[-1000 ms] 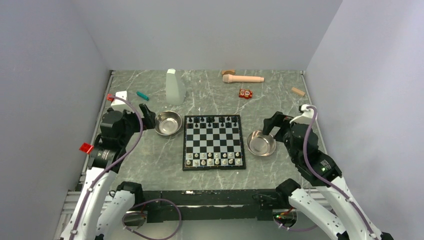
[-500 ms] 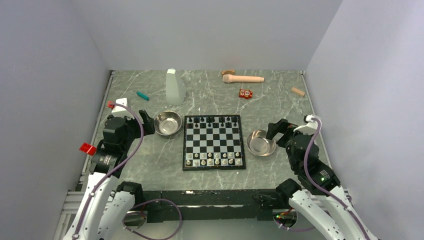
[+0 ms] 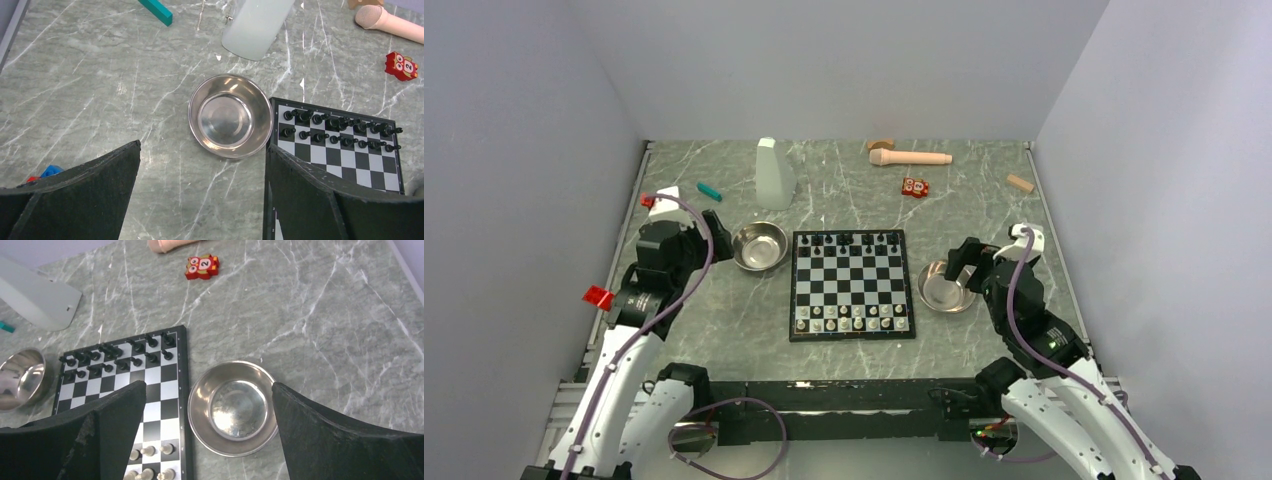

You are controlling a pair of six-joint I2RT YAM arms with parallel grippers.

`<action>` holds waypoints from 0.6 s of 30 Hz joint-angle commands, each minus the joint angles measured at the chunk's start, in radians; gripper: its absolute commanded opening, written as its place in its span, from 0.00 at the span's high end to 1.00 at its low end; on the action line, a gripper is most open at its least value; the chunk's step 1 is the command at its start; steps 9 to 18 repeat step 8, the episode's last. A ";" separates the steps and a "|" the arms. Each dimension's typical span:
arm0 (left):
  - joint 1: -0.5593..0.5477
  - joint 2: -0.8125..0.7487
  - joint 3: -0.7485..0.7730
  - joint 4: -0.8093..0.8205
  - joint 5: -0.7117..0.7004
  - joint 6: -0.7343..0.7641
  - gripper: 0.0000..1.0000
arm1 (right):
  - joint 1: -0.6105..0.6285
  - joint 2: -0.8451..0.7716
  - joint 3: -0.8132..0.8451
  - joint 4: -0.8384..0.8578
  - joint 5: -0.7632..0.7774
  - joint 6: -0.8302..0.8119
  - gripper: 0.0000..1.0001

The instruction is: Set up the chess pieces on the board

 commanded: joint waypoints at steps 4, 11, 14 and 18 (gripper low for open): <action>0.005 -0.021 0.046 0.003 -0.043 -0.020 0.01 | 0.003 0.006 0.015 0.111 0.002 -0.109 0.00; 0.006 -0.026 0.048 -0.001 -0.067 -0.023 0.01 | 0.002 0.047 0.038 0.092 -0.003 -0.101 0.00; 0.006 -0.026 0.048 -0.001 -0.067 -0.023 0.01 | 0.002 0.047 0.038 0.092 -0.003 -0.101 0.00; 0.006 -0.026 0.048 -0.001 -0.067 -0.023 0.01 | 0.002 0.047 0.038 0.092 -0.003 -0.101 0.00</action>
